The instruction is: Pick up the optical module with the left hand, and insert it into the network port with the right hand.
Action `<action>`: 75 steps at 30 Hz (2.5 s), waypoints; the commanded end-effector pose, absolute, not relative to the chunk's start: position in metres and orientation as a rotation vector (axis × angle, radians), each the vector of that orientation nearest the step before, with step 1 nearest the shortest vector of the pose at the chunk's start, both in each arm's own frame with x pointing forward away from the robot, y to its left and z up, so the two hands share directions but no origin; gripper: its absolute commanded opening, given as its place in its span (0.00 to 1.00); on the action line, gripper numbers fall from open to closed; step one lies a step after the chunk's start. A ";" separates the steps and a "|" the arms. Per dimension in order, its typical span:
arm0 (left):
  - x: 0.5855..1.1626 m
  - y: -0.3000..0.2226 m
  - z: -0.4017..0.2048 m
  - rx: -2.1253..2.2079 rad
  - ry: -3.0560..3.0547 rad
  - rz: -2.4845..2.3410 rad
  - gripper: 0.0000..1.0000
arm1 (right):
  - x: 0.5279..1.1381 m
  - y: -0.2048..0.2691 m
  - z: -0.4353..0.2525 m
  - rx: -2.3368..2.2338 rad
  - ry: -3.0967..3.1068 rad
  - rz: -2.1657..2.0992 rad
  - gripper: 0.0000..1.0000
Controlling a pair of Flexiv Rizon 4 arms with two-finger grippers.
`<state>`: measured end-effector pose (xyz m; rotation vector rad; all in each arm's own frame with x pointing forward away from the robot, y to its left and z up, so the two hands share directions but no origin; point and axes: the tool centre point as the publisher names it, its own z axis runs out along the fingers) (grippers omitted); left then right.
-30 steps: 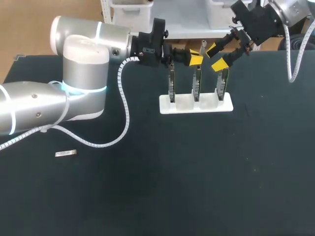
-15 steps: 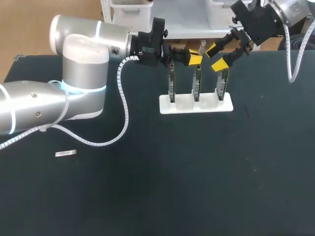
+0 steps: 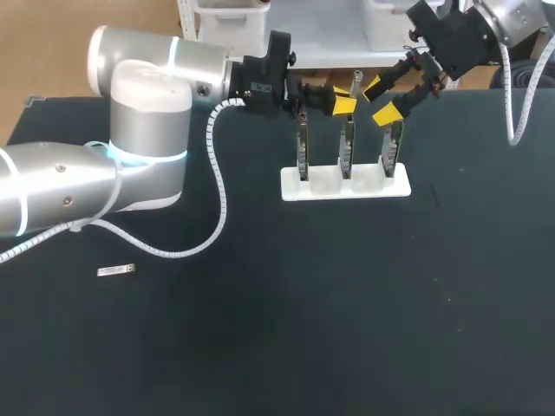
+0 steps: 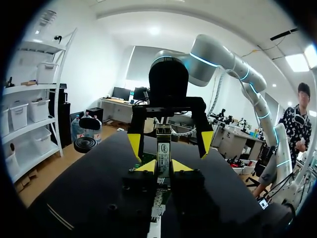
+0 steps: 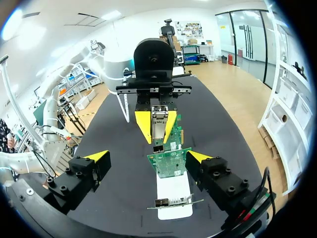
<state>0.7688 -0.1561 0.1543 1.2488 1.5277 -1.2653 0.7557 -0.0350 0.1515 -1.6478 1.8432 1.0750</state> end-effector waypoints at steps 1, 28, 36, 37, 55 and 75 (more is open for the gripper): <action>0.771 -0.157 0.154 1.253 1.529 -1.267 0.00 | 0.754 -0.035 0.151 -1.645 1.844 1.070 1.00; 0.771 -0.157 0.154 1.253 1.529 -1.267 0.00 | 0.766 -0.044 0.174 -1.596 1.788 0.893 1.00; 0.771 -0.157 0.154 1.253 1.529 -1.267 0.00 | 0.771 -0.035 0.178 -1.583 1.755 0.900 1.00; 0.771 -0.157 0.154 1.253 1.529 -1.267 0.00 | 0.771 -0.034 0.178 -1.584 1.753 0.901 1.00; 0.771 -0.157 0.154 1.253 1.529 -1.267 0.00 | 0.782 -0.025 0.181 -1.573 1.687 0.965 1.00; 0.771 -0.157 0.154 1.253 1.529 -1.267 0.00 | 0.776 -0.007 0.180 -1.579 1.650 1.016 1.00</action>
